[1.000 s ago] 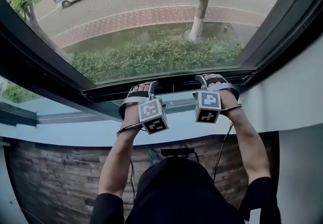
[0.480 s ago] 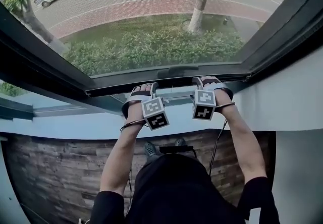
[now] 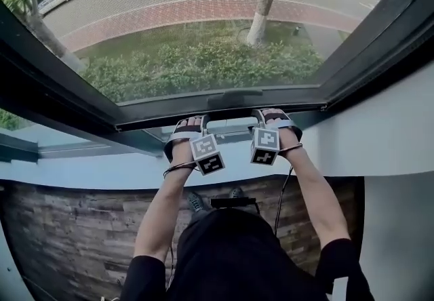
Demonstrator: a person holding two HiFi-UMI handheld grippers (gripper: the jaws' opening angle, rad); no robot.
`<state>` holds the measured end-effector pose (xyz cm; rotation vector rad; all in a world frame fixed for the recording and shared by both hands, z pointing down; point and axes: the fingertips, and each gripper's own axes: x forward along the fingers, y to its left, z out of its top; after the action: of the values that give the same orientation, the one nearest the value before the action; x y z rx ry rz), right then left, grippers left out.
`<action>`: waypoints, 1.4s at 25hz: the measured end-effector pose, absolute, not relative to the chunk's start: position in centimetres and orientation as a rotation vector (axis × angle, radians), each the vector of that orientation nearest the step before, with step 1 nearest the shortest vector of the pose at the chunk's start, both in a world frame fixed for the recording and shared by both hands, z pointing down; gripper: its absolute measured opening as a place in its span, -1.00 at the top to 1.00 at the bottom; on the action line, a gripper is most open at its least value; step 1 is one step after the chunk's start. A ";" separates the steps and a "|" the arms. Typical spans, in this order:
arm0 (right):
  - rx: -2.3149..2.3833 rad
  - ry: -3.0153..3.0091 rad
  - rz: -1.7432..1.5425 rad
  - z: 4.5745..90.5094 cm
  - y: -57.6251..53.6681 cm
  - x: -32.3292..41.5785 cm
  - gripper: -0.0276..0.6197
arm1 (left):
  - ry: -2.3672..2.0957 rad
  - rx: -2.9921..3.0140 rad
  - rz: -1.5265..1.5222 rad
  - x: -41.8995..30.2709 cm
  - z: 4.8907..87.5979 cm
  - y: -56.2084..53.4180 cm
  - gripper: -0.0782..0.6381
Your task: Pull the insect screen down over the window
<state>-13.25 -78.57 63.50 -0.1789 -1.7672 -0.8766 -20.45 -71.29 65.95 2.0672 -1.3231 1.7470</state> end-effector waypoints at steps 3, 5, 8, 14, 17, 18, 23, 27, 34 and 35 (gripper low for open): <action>-0.142 -1.747 -0.943 66.3 -80.4 -13.1 0.31 | -1.350 2.094 1.715 -20.4 67.0 -72.3 -0.15; -0.156 -1.740 -0.975 69.0 -79.2 -13.0 0.31 | -1.336 2.089 1.698 -20.3 68.6 -70.5 -0.15; -0.152 -1.727 -0.985 68.7 -77.5 -13.1 0.31 | -1.295 2.083 1.707 -20.2 68.7 -69.0 -0.15; -0.126 -1.677 -1.002 67.0 -79.2 -12.6 0.31 | -1.320 2.146 1.628 -19.6 66.5 -70.7 -0.15; -0.070 -1.716 -0.975 65.6 -78.9 -12.5 0.31 | -1.377 2.213 1.422 -19.1 63.9 -69.9 -0.15; -0.024 -1.751 -0.948 65.5 -78.7 -12.5 0.31 | -1.395 2.249 1.280 -18.8 62.9 -69.4 -0.15; 0.153 -2.087 -0.477 59.6 -75.1 -13.0 0.31 | -1.400 2.397 0.358 -17.6 55.1 -67.7 -0.14; 0.166 -2.393 -0.068 55.8 -72.1 -12.7 0.31 | -1.274 2.413 -0.160 -17.2 49.8 -65.3 -0.14; 0.060 -2.689 0.560 49.7 -65.1 -14.2 0.31 | -1.111 2.365 -0.582 -18.5 44.6 -60.1 -0.13; 0.052 -2.718 0.600 49.0 -64.3 -14.2 0.32 | -1.099 2.364 -0.592 -18.6 44.4 -59.6 -0.13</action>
<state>-14.25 -64.29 49.04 0.0517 -2.7179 0.6004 -18.56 -59.57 44.43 2.3641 -1.0988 -0.5924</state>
